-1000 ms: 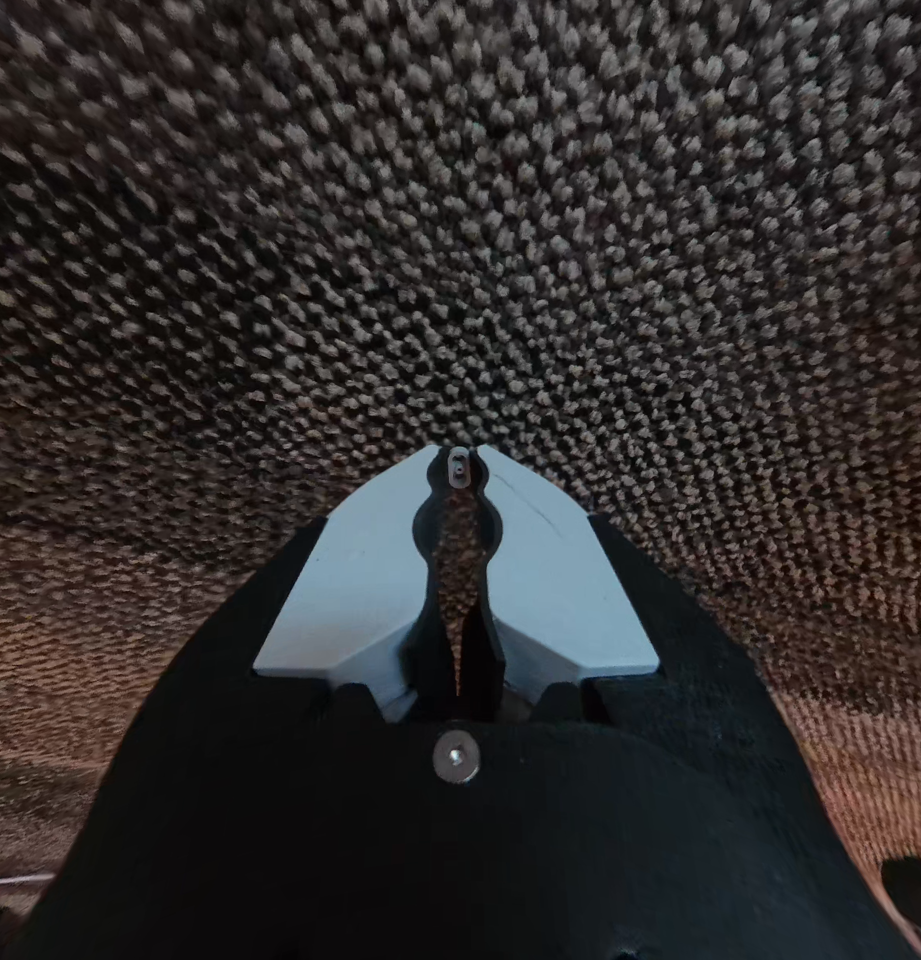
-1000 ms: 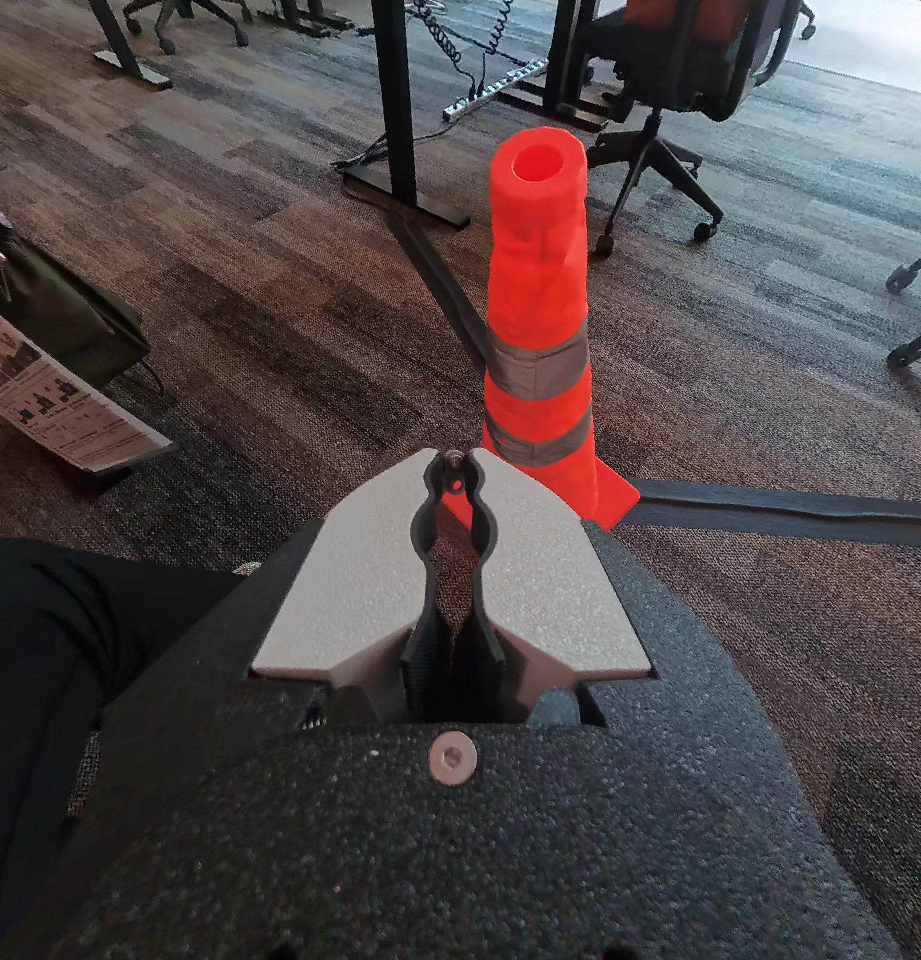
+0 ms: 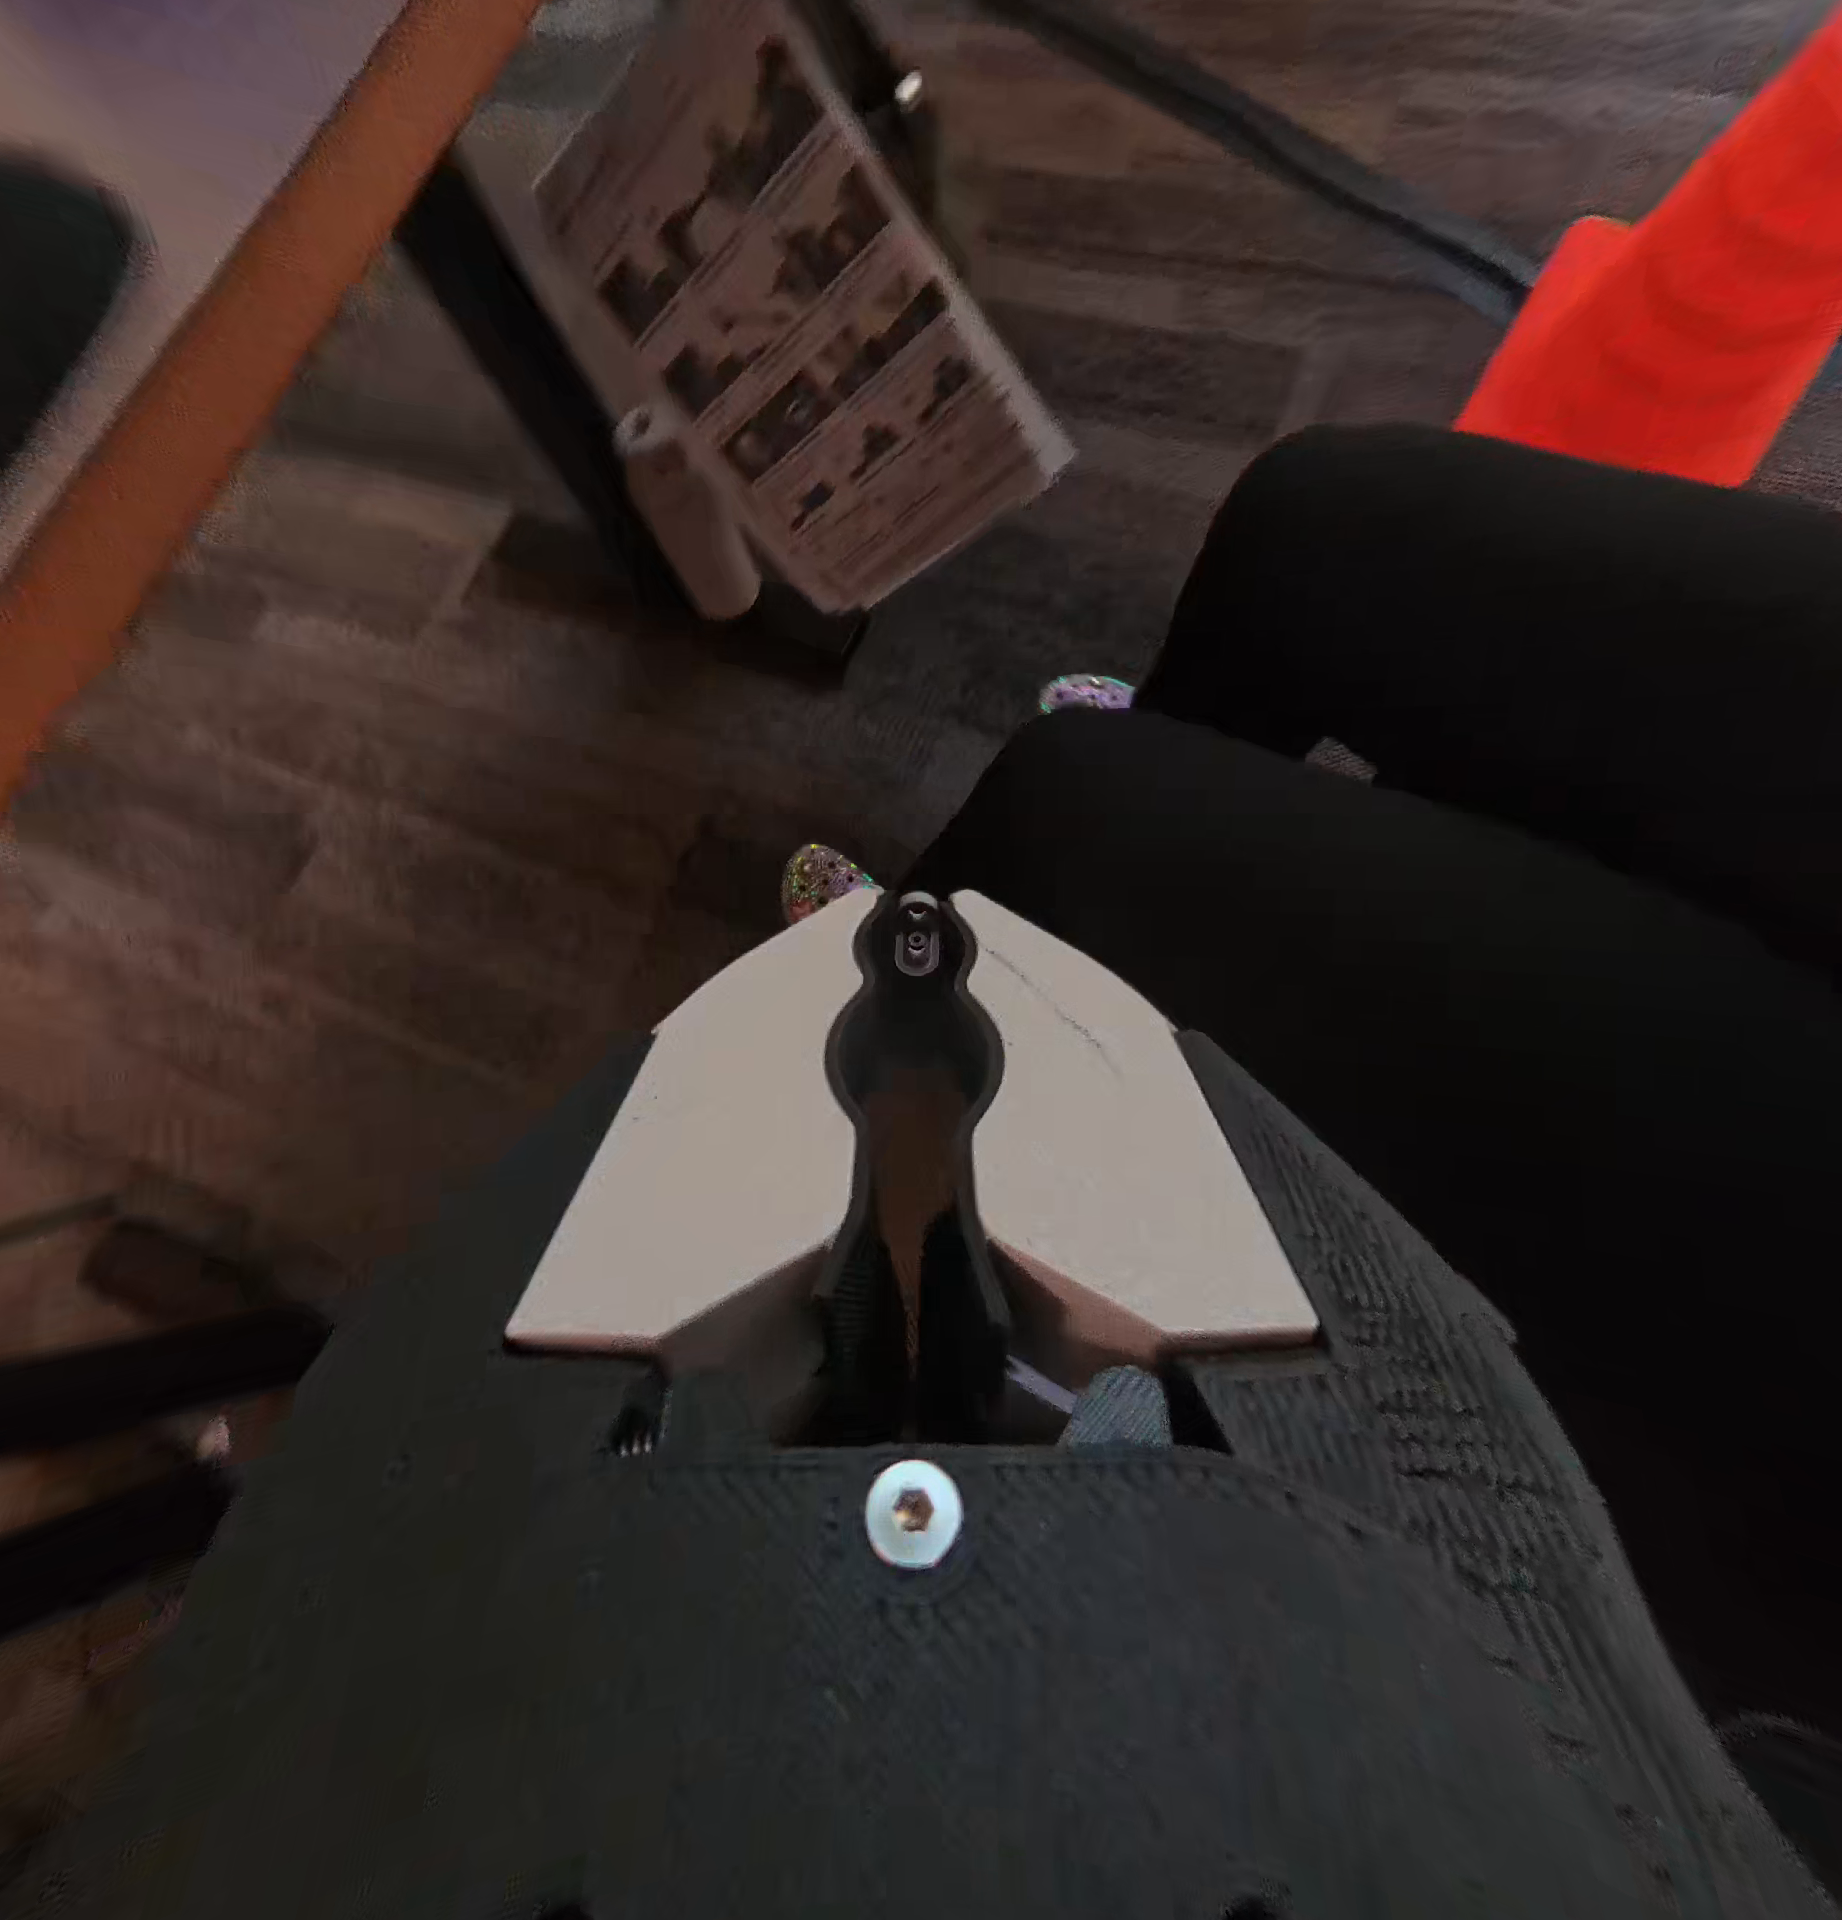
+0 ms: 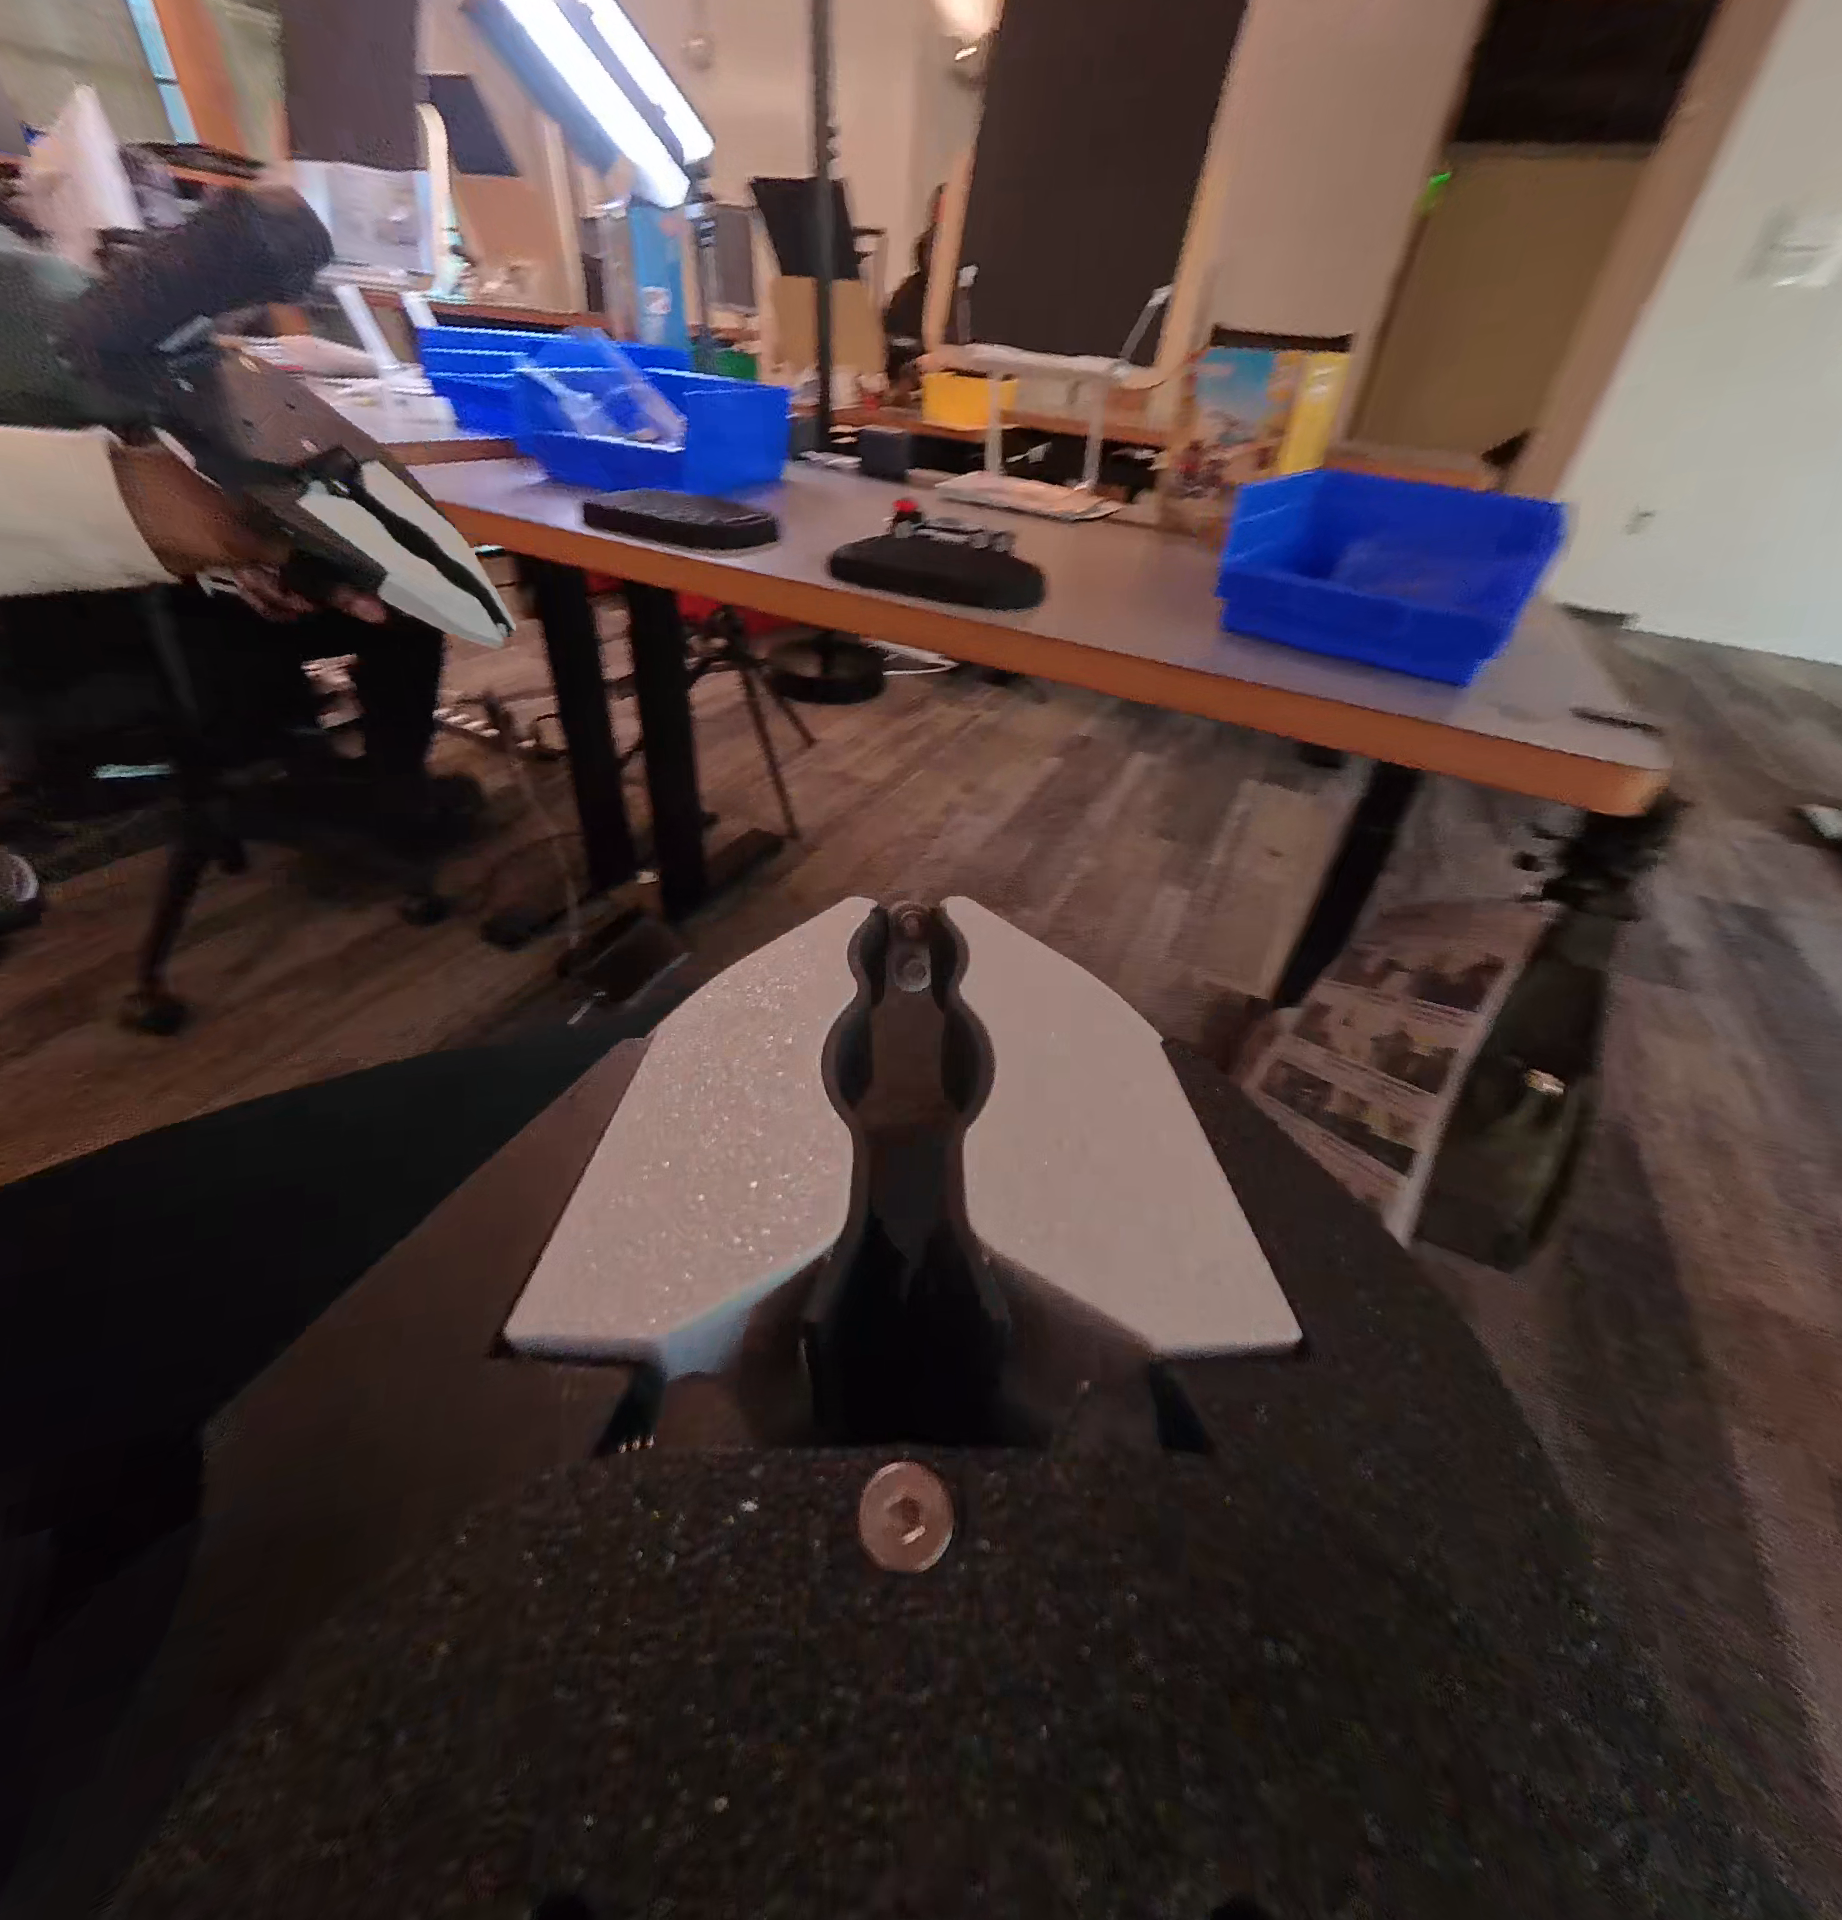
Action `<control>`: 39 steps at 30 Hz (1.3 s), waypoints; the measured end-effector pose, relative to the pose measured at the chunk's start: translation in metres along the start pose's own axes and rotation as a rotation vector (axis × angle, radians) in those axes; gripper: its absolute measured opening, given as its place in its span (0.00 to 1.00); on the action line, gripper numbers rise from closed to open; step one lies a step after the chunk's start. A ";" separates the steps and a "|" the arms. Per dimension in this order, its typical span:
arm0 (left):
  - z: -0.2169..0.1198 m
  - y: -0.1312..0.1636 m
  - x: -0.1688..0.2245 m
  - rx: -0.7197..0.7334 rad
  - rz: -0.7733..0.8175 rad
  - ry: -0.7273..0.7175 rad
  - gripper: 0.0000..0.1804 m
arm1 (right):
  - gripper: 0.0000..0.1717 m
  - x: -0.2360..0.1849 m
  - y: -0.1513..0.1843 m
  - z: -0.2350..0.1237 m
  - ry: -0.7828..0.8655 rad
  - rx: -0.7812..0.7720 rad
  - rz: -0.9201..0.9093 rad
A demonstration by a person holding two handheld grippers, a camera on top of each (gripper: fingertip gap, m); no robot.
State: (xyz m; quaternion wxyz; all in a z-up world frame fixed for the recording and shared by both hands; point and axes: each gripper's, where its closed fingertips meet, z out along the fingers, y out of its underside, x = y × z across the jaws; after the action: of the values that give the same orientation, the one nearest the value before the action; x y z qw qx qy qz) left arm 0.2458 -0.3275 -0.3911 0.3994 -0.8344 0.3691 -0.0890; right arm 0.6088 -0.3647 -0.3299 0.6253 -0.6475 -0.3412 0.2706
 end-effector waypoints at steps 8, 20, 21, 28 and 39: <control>-0.010 0.104 -0.083 -0.041 -0.202 -0.114 0.05 | 0.05 -0.006 0.038 0.133 -0.293 -0.190 0.123; -0.076 0.137 -0.160 -0.065 -0.328 -0.279 0.05 | 0.05 0.016 0.011 0.293 -0.489 -0.200 0.171; -0.092 0.130 -0.158 -0.069 -0.309 -0.313 0.05 | 0.05 0.015 -0.005 0.292 -0.496 -0.174 0.132; -0.171 0.086 -0.117 -0.040 -0.221 -0.467 0.05 | 0.04 0.005 -0.066 0.281 -0.479 -0.015 -0.083; -0.108 0.104 -0.160 -0.041 -0.323 -0.407 0.05 | 0.04 -0.001 -0.029 0.370 -0.530 -0.110 -0.113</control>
State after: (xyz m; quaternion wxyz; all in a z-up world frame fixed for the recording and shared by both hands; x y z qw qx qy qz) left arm 0.0277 -0.3247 -0.3719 0.4292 -0.8912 0.1449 0.0256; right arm 0.3177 -0.1347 -0.3272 0.4923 -0.5671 -0.5427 0.3762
